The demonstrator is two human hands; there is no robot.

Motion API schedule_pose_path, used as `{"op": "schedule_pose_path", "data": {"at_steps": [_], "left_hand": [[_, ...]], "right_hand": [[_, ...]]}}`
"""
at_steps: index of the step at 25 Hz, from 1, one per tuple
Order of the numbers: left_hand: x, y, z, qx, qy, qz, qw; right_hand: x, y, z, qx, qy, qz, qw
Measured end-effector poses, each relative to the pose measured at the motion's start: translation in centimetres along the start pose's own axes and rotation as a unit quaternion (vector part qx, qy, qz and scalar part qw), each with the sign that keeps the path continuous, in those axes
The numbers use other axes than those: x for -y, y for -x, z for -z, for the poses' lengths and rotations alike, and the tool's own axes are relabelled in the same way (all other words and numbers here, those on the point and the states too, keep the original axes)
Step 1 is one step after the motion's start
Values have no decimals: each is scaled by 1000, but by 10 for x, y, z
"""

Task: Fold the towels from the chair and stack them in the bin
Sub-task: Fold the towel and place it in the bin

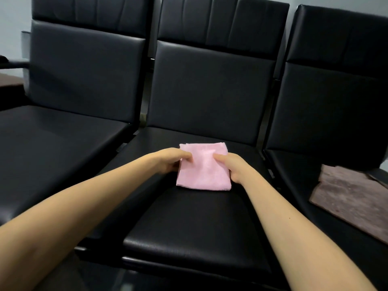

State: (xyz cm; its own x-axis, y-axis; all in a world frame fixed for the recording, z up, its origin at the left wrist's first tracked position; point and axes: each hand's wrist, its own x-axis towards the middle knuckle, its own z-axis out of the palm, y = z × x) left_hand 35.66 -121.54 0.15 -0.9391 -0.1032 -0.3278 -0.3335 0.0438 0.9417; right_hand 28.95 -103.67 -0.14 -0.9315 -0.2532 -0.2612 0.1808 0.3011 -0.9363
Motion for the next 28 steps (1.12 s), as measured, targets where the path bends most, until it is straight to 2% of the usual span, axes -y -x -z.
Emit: {"op": "schedule_pose_path", "data": {"at_steps": [3,7,11,13,17,20,24,28], "left_hand": [[3,1,-4,78,65,-75,992],[7,3,-16,61,70,-105,990],[5,12,-32,96,67,-120,986],[3,16,-41,88,66,-140,984],[-3,26,-80,14,-23,-170,985],[-8,36,-111,-16,-44,-208,977],[-19,47,-155,25,-37,-205,978],[-35,67,-214,96,-51,-201,974]], "right_hand": [[-1,9,6,-21,10,48,999],[-3,28,17,-48,46,101,993],[-7,47,25,-75,86,125,986],[-9,55,34,-87,84,135,983],[-10,72,50,-146,71,95,982],[-15,82,63,-165,61,124,977],[-21,120,107,-232,1,76,970],[-35,160,153,-292,43,89,951]]}}
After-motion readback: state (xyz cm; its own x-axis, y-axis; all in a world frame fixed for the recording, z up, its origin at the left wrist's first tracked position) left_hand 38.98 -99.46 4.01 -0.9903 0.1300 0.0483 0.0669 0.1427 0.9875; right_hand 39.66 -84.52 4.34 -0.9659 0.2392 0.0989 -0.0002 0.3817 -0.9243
